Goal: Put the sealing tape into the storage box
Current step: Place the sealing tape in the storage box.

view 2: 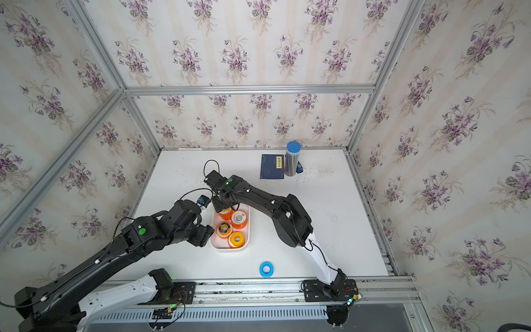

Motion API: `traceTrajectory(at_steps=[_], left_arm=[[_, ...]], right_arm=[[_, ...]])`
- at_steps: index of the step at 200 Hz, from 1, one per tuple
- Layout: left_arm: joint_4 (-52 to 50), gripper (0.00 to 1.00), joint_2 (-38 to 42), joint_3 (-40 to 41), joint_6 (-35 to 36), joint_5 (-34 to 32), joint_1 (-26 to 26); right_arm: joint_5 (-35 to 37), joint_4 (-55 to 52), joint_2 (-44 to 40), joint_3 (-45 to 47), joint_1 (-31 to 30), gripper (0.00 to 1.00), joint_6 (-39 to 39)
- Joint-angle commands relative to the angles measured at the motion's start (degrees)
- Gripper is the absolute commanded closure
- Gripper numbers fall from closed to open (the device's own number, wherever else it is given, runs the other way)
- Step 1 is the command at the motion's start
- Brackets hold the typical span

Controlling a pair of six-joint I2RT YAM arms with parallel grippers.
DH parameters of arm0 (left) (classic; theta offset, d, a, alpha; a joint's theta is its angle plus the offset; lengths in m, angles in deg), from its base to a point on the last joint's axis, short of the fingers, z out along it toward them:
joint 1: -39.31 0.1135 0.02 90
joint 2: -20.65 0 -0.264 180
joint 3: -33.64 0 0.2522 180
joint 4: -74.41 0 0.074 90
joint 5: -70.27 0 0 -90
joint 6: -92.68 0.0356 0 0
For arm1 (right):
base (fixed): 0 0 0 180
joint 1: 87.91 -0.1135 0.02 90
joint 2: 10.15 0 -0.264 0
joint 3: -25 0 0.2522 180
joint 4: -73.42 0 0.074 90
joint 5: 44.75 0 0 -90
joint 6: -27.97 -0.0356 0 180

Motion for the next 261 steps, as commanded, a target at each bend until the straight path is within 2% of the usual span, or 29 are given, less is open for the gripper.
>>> traceTrajectory(at_steps=[1,179,233,261], left_arm=[[-0.71,0.24,-0.19,-0.20,0.09,-0.11,0.01],[-0.78,0.23,-0.14,-0.12,0.08,0.01,0.03],[-0.70,0.23,0.92,0.16,-0.13,-0.25,0.01],[-0.53,0.23,0.87,0.22,0.01,0.66,0.01]], right_arm=[[0.82,-0.67,0.18,-0.58,-0.05,0.38,0.59],[1.82,-1.00,-1.75,-0.44,-0.37,0.33,1.05],[4.78,4.27,-11.56,8.41,-0.15,0.32,-0.38],[7.38,9.10,-20.68,18.70,0.64,0.32,-2.07]])
